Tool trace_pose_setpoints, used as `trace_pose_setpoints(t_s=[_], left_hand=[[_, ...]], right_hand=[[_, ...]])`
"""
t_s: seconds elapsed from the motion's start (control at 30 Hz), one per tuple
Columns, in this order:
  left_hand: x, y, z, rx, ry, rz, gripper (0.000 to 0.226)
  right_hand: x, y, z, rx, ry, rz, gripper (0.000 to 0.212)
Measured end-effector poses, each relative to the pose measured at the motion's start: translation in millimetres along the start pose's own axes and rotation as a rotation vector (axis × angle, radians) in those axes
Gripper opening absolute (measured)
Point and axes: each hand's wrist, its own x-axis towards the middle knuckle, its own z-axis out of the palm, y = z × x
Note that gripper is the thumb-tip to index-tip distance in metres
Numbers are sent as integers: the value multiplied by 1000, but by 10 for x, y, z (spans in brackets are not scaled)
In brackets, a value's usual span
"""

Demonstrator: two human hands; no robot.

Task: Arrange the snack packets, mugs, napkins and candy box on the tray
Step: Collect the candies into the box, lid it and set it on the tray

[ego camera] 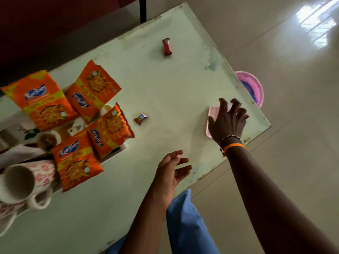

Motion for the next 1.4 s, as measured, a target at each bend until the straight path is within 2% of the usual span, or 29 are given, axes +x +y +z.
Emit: trace_pose_setpoints(t_s=[0.17,0.27,0.3,0.37,0.43,0.47,0.53,0.6,0.67,0.73,0.83,0.93,1.1,1.17,1.23,1.3,1.4], left_hand=[[388,97,328,47,1,-114,26],[524,127,448,141,-19,-149,43],[539,142,488,128,-27,-137,53],[561,176,546,13,-18,-41,74],[596,209,540,-105,55,100,78],[602,219,510,-101,92,152,81],[584,237,422,44,150,221,87],[546,222,302,248,158,272,75],[482,196,205,350,112,311,56],[402,178,132,403,106,306,52],[272,118,-56,419,121,286,38],[136,65,-229,381,127,300,35],[37,3,-476,346,195,337,51],[-10,-83,-557,444,192,350,72],[-81,-195,-586,512,162,399,83],[-125,-285,-622,500,180,460,86],[-148,-337,-720,483,279,516,85]], right_hand=[[219,139,2,149,-151,21,59],[191,113,-54,482,-153,-11,53],[159,97,-68,626,-180,4,49],[71,84,-97,882,-356,103,43],[-2,105,-111,980,-543,162,39],[-29,117,-125,994,-578,151,38],[-49,129,-167,975,-518,39,38],[-50,116,-210,907,-497,-140,38],[-53,53,-247,820,-665,-287,33],[-75,-45,-247,676,-851,-361,26],[-174,-231,-214,490,-961,-444,25],[-327,-354,-157,389,-912,-513,25],[-655,-470,51,358,-580,-669,26],[-604,-484,155,434,-421,-583,26],[-455,-490,211,510,-364,-423,29],[-322,-488,259,487,-335,-330,31],[-188,-484,315,379,-290,-292,18]])
